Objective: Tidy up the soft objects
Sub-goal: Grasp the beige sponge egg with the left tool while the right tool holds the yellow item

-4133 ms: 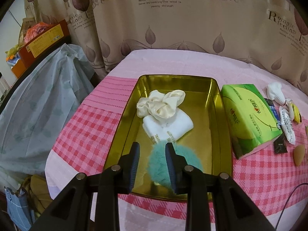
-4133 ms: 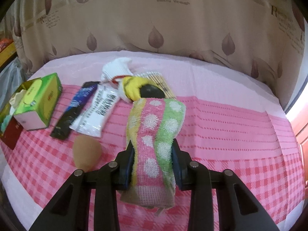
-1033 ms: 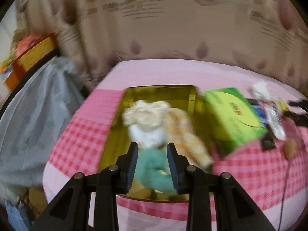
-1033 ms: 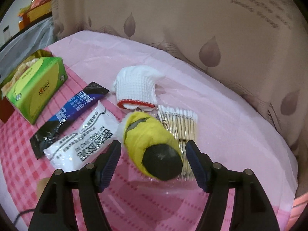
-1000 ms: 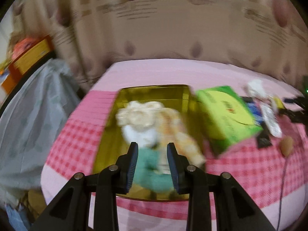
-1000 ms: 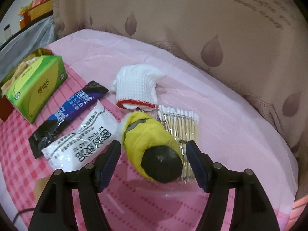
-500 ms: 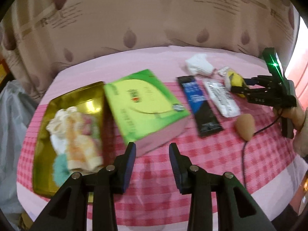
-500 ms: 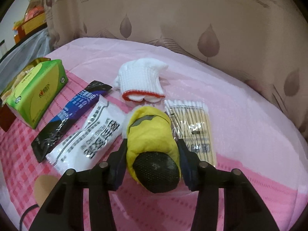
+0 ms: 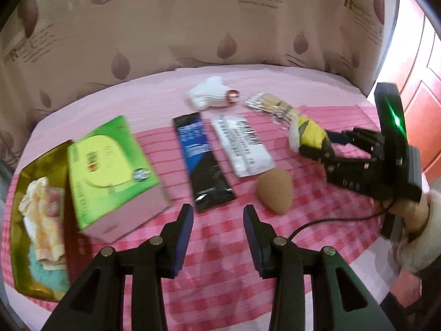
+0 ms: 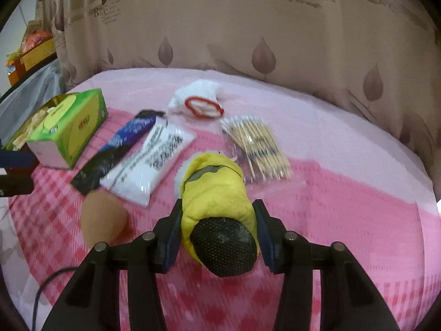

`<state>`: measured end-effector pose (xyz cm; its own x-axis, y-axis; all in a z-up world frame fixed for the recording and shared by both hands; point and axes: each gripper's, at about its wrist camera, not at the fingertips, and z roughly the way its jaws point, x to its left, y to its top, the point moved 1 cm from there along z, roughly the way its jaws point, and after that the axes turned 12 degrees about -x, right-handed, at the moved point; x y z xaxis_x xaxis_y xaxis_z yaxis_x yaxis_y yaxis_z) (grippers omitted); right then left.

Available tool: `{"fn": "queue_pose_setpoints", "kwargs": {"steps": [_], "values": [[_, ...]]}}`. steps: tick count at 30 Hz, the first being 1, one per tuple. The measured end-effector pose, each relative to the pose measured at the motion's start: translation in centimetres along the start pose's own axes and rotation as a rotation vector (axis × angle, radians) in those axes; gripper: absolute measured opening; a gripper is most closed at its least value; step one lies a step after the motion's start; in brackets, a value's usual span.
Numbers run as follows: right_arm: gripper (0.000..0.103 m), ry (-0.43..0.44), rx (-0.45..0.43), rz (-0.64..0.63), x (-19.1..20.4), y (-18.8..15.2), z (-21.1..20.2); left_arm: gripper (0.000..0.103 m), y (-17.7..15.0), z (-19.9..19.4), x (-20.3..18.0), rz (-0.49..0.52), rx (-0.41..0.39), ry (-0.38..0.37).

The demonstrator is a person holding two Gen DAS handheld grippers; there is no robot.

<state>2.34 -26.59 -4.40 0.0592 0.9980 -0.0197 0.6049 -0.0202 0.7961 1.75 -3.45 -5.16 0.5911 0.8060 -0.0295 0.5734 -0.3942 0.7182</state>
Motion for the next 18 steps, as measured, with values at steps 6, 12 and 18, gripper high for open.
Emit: {"fn": "queue_pose_setpoints", "kwargs": {"steps": [6,12,18], "values": [[0.045,-0.058,0.035,0.047,-1.1,-2.2,-1.0,0.038,0.3,1.6,-2.6,0.011,0.031,-0.052],[0.045,-0.076,0.035,0.076,-1.9,-2.7,-1.3,0.039,0.5,3.5,-4.9,0.012,0.077,-0.105],[0.045,-0.051,0.041,0.098,-2.1,-3.2,-1.0,0.045,0.9,5.7,-6.0,0.018,0.095,-0.08]]}}
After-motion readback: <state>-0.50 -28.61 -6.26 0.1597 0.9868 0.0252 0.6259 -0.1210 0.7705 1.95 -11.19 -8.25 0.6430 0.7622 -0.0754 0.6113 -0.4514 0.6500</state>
